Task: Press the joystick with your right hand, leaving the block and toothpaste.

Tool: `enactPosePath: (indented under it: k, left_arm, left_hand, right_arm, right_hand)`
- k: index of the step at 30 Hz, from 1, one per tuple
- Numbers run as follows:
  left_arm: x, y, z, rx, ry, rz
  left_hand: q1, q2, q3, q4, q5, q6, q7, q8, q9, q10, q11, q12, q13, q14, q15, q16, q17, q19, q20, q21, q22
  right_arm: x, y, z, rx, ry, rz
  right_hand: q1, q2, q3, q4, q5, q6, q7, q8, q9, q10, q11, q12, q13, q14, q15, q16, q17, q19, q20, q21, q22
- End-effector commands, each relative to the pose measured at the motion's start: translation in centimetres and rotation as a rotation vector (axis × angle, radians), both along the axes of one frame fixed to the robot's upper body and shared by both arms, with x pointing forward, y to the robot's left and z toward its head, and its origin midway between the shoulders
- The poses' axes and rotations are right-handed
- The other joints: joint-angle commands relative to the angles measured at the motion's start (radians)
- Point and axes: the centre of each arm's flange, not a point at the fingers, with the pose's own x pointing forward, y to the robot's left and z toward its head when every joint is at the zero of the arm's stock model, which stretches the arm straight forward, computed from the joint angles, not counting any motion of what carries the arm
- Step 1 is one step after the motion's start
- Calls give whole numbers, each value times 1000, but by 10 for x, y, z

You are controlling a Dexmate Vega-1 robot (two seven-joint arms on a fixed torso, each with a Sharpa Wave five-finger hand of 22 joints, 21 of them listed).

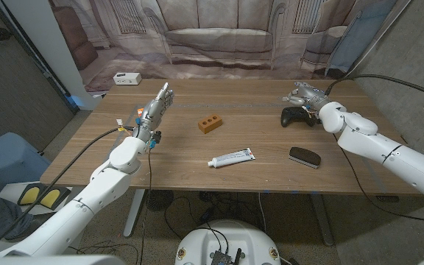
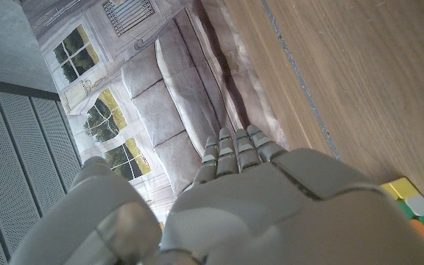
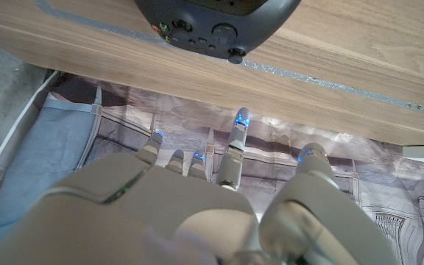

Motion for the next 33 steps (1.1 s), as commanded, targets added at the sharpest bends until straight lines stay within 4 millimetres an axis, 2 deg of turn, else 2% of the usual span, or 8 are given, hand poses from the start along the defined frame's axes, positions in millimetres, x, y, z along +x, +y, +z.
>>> enactPosePath:
  k: [1,22,33]
  left_arm:
    - [-2,0,4,6,-7,5]
    - [-5,-4,5,20,-10,-3]
    - [-8,-3,0,7,-6,10]
  left_hand:
    - [1,6,0,-7,-2,1,0,-1,5,-2,-2,-1,2,2,-2,-2,3,-1,3,-1,5]
    - [1,7,-2,-8,-2,2,0,0,5,-1,-6,-1,2,2,-3,-1,3,-1,3,0,5]
    - [0,8,-2,-9,-2,3,0,0,5,0,-6,-1,2,2,-3,-1,3,-2,4,0,5]
  right_arm:
    - [1,-4,-8,12,19,-7]
    - [6,-10,-14,11,46,-25]
    - [10,-11,-17,15,49,-30]
  right_hand:
    - [4,10,5,-1,-2,11,-1,-2,2,4,-1,4,2,-80,-7,9,2,-1,9,10,3]
    - [8,15,10,-4,-2,18,-6,-7,2,7,-3,4,2,-76,-11,11,1,-3,16,11,3]
    - [12,16,13,-6,-2,-3,-11,-20,2,4,-3,3,2,-75,-16,11,1,-4,18,12,3]
